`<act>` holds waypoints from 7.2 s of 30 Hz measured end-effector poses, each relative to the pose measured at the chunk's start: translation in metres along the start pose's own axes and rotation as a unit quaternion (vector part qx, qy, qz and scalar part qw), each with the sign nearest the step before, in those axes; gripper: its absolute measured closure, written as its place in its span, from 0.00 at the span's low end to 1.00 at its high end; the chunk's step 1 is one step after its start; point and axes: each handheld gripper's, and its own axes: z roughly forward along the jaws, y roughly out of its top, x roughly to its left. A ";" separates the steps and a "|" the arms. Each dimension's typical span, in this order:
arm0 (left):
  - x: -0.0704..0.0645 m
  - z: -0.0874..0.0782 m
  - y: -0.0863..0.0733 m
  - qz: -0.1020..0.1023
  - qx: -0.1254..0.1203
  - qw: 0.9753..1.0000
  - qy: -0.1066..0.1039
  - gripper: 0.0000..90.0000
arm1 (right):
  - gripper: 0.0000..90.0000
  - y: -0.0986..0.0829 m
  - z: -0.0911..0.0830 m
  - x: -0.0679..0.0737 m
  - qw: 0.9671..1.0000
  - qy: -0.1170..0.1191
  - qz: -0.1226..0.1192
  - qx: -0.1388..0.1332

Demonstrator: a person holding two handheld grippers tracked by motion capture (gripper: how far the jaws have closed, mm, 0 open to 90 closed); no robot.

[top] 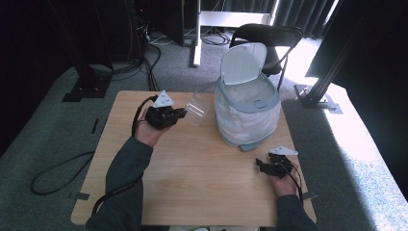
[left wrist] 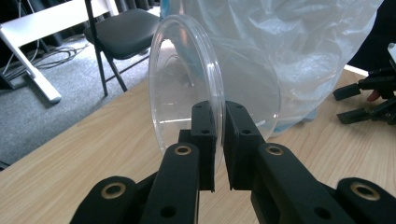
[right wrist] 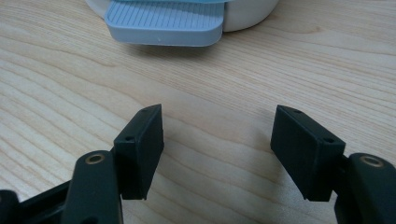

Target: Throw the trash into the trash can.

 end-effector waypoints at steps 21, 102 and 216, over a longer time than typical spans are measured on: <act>-0.001 -0.003 0.017 0.006 -0.015 1.000 -0.009 0.93 | 0.37 0.000 0.000 0.000 1.000 0.000 -0.001 0.000; -0.010 -0.028 0.108 0.050 -0.077 0.995 -0.033 0.93 | 0.37 0.000 0.000 0.000 1.000 0.001 0.000 0.001; 0.014 0.060 0.139 -0.028 -0.098 0.993 -0.057 0.68 | 0.36 -0.002 -0.002 0.002 1.000 0.003 -0.002 0.000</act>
